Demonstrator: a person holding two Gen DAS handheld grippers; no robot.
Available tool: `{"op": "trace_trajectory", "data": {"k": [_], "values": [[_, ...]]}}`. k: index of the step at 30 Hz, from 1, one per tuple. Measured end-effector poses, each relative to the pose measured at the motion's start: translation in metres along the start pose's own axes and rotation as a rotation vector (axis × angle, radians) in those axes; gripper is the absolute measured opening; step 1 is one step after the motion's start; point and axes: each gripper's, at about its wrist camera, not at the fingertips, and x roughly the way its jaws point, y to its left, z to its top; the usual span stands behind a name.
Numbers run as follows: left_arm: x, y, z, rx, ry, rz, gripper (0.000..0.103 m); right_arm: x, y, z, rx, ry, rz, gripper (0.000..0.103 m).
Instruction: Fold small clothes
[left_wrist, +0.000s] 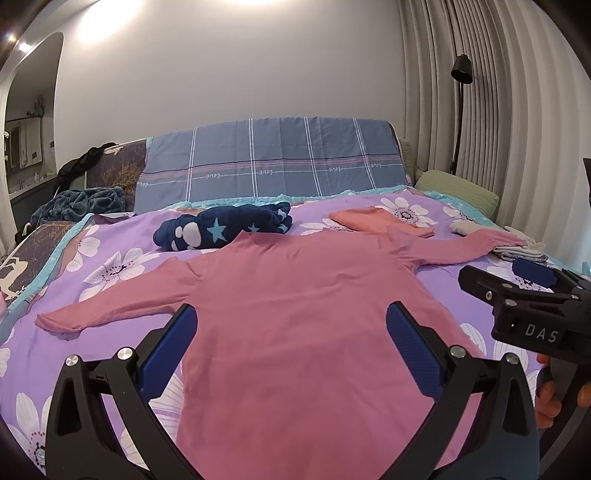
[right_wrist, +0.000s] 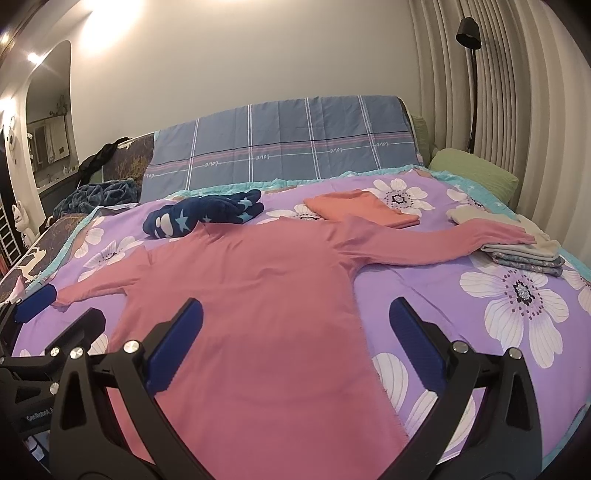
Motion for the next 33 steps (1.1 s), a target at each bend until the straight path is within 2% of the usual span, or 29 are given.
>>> {"op": "trace_trajectory", "data": {"k": [33], "values": [[0.027, 0.029, -0.016, -0.039, 0.054, -0.023, 0.102, 0.037, 0.034, -0.005, -0.061, 0.069, -0.015, 0.101]]}}
